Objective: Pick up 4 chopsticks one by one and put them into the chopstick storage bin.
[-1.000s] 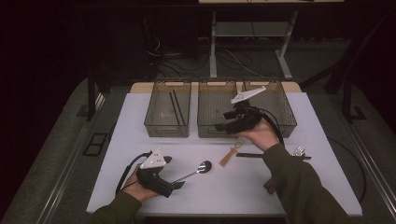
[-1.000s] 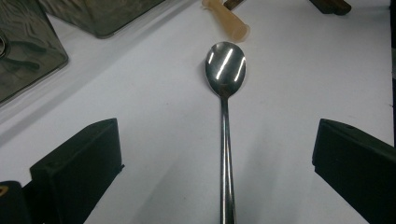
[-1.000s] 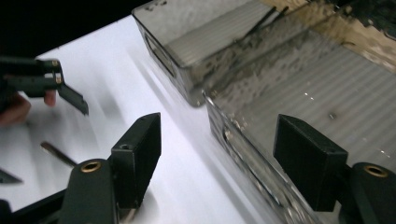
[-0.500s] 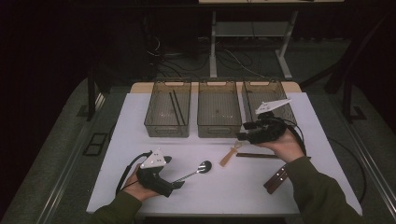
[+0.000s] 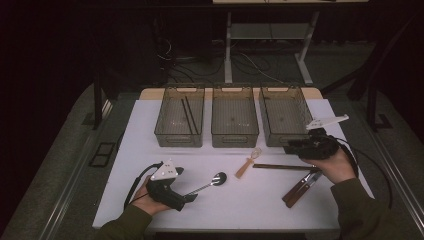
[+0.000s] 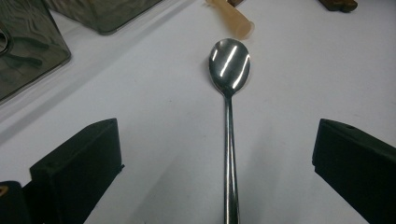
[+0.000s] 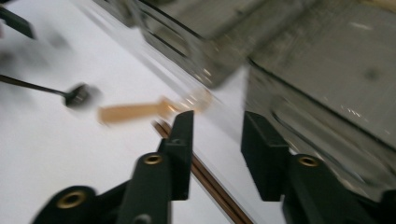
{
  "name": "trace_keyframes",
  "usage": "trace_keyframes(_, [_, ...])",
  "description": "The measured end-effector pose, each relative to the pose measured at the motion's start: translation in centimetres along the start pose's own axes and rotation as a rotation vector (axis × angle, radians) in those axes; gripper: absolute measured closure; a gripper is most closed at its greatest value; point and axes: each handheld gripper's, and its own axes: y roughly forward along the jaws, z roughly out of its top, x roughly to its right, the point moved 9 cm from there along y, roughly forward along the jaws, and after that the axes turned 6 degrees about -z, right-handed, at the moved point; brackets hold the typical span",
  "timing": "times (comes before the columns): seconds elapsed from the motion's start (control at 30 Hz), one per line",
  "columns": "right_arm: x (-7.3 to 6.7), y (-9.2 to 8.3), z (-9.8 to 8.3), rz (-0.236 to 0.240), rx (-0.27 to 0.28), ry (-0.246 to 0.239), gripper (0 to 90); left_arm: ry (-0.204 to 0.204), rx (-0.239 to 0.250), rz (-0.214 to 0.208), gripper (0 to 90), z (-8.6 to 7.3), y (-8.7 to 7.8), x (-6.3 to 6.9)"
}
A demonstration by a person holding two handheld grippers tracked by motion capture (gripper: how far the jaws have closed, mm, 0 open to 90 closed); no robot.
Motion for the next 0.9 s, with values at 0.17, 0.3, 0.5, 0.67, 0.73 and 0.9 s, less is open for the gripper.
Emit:
trace_keyframes(0.17, [2.8,-0.5,-2.7,-0.075,-0.046,0.045,76.3,0.006,0.002,-0.001,0.3,0.0,-0.1,0.0])
trace_keyframes(0.3, [4.9,-1.0,-4.5,-0.128,-0.066,0.09,82.7,0.007,0.003,-0.001,0.3,0.1,-0.1,0.0])
trace_keyframes(0.5, [6.6,-0.8,-6.9,-0.17,-0.118,0.106,89.3,0.01,-0.001,-0.003,0.3,0.1,0.0,0.0])
trace_keyframes(0.67, [7.1,0.5,-8.3,-0.189,-0.189,0.085,89.3,0.012,0.004,-0.005,0.3,0.2,-0.1,0.0])
trace_keyframes(0.73, [7.2,0.7,-8.6,-0.2,-0.211,0.076,89.3,0.016,0.003,-0.005,0.3,0.2,-0.2,0.0])
trace_keyframes(0.9, [7.1,0.9,-8.7,-0.202,-0.222,0.07,89.3,0.015,0.002,-0.006,0.3,0.2,-0.1,0.0])
